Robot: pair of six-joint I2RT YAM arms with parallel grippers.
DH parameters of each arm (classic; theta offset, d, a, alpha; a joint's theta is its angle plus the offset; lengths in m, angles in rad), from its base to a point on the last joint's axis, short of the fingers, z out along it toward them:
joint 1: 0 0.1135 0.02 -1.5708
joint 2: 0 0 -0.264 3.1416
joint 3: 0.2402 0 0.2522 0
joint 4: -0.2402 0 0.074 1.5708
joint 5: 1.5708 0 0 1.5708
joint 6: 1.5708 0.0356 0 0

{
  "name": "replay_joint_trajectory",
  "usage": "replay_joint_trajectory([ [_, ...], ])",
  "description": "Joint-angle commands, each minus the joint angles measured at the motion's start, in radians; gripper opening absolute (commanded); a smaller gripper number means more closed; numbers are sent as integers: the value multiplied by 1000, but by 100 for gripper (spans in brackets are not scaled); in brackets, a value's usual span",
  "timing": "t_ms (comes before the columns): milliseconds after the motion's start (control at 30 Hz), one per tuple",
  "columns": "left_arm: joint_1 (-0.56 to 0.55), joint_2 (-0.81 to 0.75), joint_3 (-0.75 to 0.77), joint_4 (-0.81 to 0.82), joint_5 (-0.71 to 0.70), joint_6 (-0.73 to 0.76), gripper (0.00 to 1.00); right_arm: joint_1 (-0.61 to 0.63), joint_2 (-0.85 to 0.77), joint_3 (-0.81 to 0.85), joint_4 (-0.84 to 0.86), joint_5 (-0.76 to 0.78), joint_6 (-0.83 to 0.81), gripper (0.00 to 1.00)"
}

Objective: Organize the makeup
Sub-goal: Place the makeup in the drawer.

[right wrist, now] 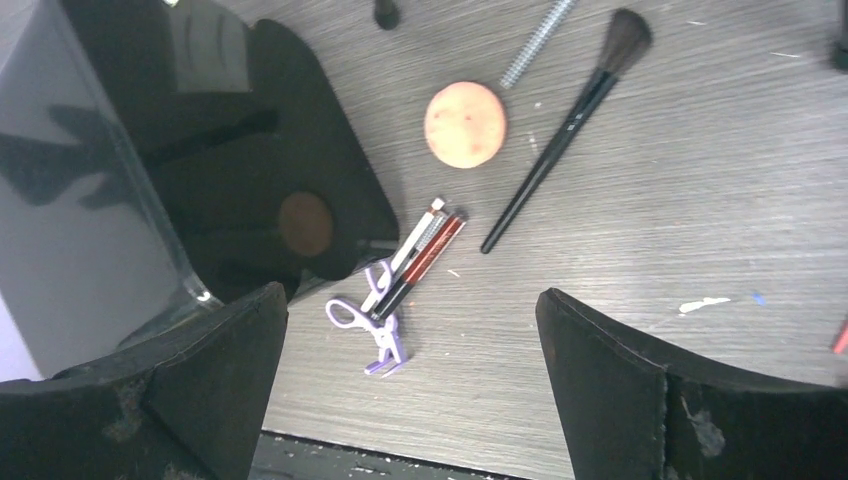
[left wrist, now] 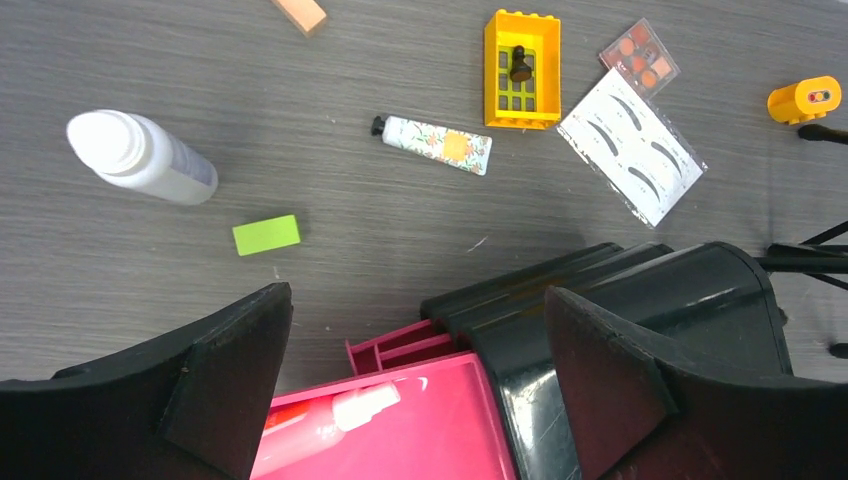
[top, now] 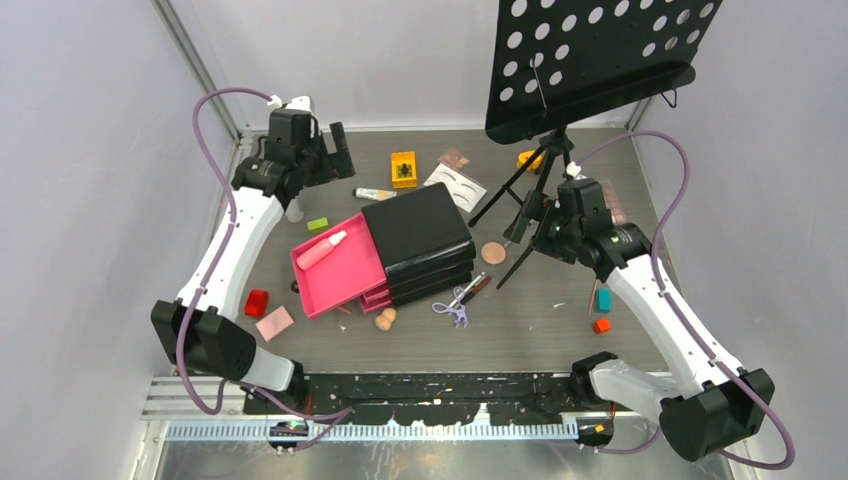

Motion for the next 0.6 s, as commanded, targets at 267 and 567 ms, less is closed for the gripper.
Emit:
replay_joint_trajectory([
  [267,62,189,179,84,41,-124,100,-11,82,153,-85,274,84,100],
  [567,92,577,684,-1,-38,-126,96,-85,118,199,-165,291,118,98],
])
